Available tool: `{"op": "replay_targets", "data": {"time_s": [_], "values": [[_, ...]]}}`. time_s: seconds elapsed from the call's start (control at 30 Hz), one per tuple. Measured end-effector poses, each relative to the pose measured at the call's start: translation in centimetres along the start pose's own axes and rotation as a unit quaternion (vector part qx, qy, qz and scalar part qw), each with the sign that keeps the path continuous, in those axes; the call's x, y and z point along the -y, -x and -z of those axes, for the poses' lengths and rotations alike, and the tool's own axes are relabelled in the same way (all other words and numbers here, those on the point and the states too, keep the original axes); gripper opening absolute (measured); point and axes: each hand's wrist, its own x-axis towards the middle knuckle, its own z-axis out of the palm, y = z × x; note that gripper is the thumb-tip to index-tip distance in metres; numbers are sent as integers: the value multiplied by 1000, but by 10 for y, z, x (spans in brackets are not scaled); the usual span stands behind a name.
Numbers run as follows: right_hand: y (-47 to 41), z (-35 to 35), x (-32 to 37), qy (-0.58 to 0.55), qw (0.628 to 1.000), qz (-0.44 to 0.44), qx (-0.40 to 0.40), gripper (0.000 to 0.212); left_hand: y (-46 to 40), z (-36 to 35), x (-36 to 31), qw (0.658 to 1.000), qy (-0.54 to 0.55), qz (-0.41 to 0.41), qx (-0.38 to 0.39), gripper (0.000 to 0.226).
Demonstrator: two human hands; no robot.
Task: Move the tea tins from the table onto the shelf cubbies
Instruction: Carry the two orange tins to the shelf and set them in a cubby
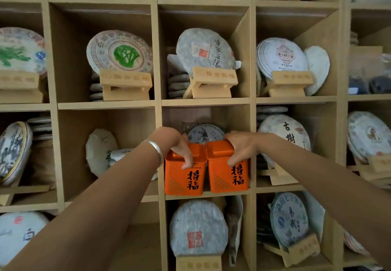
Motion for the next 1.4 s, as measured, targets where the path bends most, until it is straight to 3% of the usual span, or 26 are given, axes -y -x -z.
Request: {"op": "replay_targets", "data": {"time_s": [0.17,0.37,0.67,0.77,0.83,0.9,1.0,1.1,1.17,1.4], "values": [[-12,-3,3,42,998,-26,28,72,-14,-2,-1,1000,15,2,15,103],[-24,-5,6,24,996,-63,51,69,-23,0,0,997,49,-19,52,86],[-34,-7,5,-30,991,-86,97,61,-42,-3,3,982,107,-76,136,35],[-34,-10,4,-26,993,-76,92,61,-45,-4,6,978,121,-84,150,29],[-33,-14,3,-8,996,-61,70,61,-50,-8,7,981,125,-91,119,42],[-32,-21,4,37,999,-29,22,58,-53,-13,10,983,141,-96,66,70],[-22,-31,2,96,993,20,-63,61,-47,-25,14,973,153,-159,-62,86],[-6,-48,-4,138,975,55,-165,79,-29,-49,15,924,136,-227,-275,86],[4,-61,-8,135,959,86,-234,75,-18,-70,13,892,120,-248,-357,81],[10,-83,-19,75,956,75,-272,58,-21,-106,9,856,147,-231,-438,63]]}}
